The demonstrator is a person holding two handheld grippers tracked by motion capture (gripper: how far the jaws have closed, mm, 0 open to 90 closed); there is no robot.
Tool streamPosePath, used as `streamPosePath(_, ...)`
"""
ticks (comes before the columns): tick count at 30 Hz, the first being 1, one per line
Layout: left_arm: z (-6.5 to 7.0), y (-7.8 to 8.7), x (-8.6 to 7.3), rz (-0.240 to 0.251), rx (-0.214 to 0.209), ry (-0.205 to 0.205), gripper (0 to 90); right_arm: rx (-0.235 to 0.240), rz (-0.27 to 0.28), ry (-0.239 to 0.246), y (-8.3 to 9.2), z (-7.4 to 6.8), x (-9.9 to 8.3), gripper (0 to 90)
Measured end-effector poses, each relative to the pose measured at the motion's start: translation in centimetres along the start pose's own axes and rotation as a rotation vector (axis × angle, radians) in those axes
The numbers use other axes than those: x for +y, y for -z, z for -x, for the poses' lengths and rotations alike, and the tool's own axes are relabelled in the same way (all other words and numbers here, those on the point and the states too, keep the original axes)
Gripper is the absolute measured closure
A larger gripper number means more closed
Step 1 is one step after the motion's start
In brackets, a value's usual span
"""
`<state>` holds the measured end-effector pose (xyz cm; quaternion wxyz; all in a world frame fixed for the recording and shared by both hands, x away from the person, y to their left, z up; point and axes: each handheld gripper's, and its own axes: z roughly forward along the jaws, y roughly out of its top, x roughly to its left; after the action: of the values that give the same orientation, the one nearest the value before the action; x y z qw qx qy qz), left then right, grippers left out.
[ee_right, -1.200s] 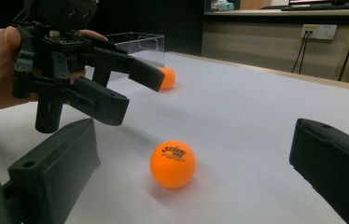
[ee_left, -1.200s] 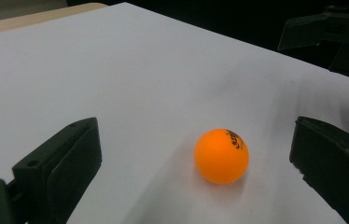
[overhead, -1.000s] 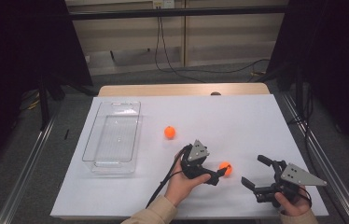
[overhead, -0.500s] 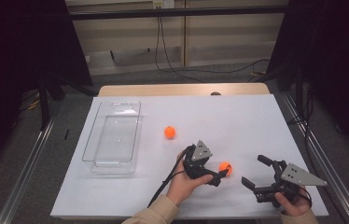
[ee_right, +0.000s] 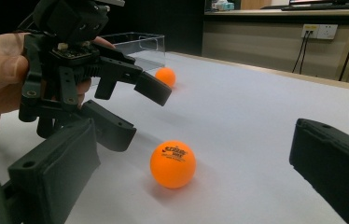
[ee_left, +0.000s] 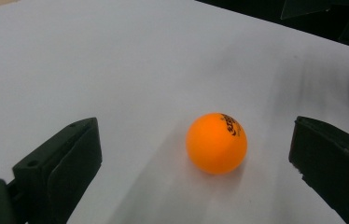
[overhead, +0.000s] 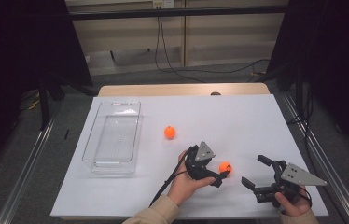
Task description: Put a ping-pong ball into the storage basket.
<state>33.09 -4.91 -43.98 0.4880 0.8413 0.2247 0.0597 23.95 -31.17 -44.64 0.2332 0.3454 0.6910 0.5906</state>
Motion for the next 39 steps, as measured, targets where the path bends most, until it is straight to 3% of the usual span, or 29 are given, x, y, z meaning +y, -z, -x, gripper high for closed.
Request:
streamPosePath(20, 0.6, -1.0, 0.2, -0.045, -0.044, -0.018, 3.4, 0.000, 0.000, -0.002, 0.0, 0.0, 0.0, 1.0)
streamPosePath(34, 0.6, -1.4, 0.3, -0.075, -0.017, -0.024, 6.1, -0.002, 0.002, -0.003, 0.0, 0.0, 0.0, 1.0)
streamPosePath(39, 0.7, -1.7, 0.4, -0.085, -0.029, -0.032, 7.0, 0.000, 0.000, -0.002, 0.0, 0.0, 0.0, 1.1)
